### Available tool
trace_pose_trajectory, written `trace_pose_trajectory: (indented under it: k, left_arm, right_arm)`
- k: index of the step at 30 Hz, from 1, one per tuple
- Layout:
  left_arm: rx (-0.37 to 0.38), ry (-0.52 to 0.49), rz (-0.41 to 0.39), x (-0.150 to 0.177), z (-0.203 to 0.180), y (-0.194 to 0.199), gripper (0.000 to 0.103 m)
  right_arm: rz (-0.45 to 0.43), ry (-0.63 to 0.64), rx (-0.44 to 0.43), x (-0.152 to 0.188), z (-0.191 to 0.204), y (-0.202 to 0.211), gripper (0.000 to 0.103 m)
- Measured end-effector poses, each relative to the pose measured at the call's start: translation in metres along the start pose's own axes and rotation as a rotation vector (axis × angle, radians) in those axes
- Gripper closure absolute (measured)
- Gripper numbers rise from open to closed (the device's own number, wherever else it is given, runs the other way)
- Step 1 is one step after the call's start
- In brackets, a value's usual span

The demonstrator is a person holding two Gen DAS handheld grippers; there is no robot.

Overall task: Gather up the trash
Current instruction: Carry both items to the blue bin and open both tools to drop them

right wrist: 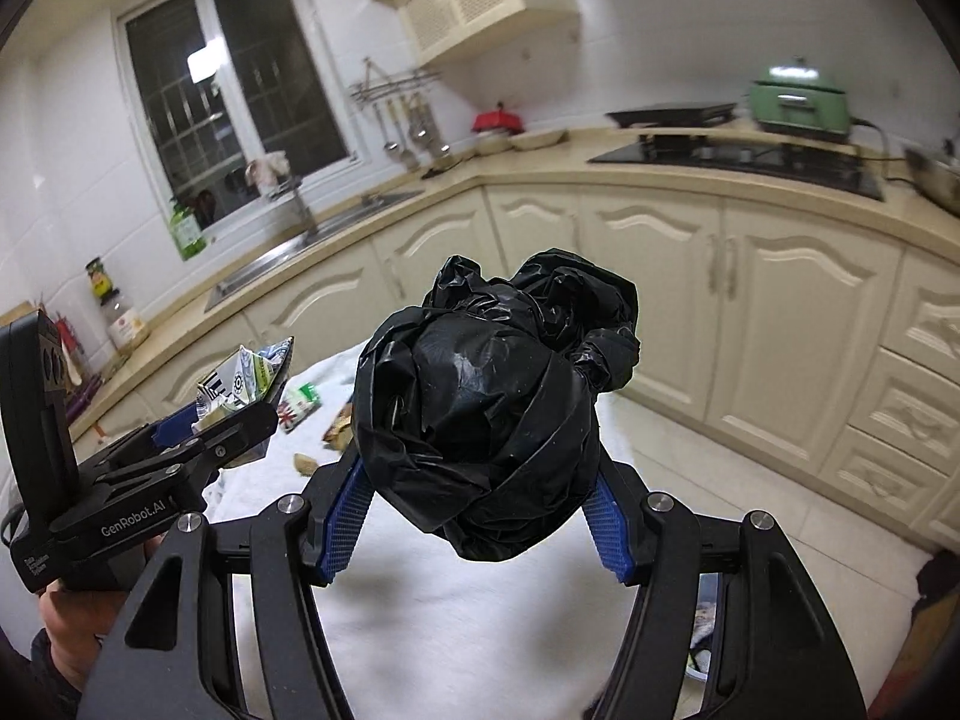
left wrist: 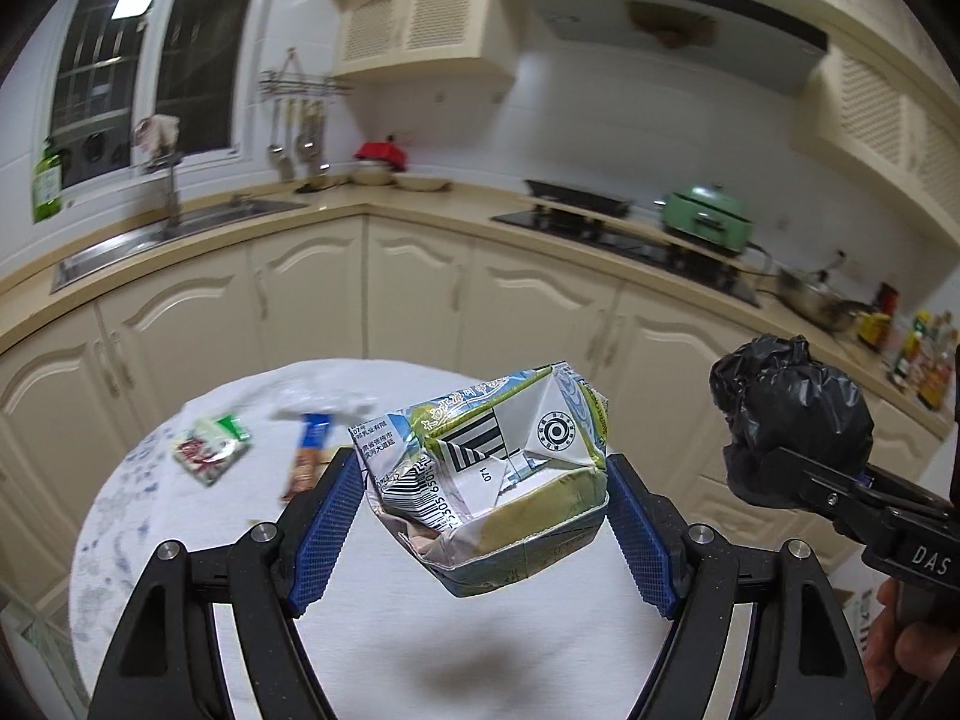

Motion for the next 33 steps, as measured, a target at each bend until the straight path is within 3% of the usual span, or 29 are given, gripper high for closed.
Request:
trace_pose_trajectory:
  k: [12, 19, 28, 33]
  left_arm:
    - [0.176, -0.110, 0.059, -0.003, -0.095, -0.045, 0.028]
    - [0.293, -0.178, 0.196, 0.013, -0.142, -0.109, 0.028]
    - [0.328, -0.228, 0.378, 0.030, -0.191, -0.196, 0.028]
    - [0.332, -0.235, 0.479, 0.028, -0.226, -0.268, 0.028]
  right_arm:
    - [-0.030, -0.135, 0.170, 0.019, -0.101, 0.049, 0.039]
    - [0.017, -0.233, 0.269, 0.044, -0.168, 0.048, 0.039]
    - [0.155, -0.344, 0.347, 0.095, -0.246, 0.012, 0.039]
    - [0.228, -0.397, 0.362, 0.125, -0.278, -0.011, 0.039]
Point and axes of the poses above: each gripper's, at about its wrist camera, not at the fingertips, and y roughly against the way its jaws point, z to its left, x to its underside, the point moved 5 cm from there along -y, roughly the way its jaws point, and after that the axes turned 6 degrees about x, right-handed, at the moved point
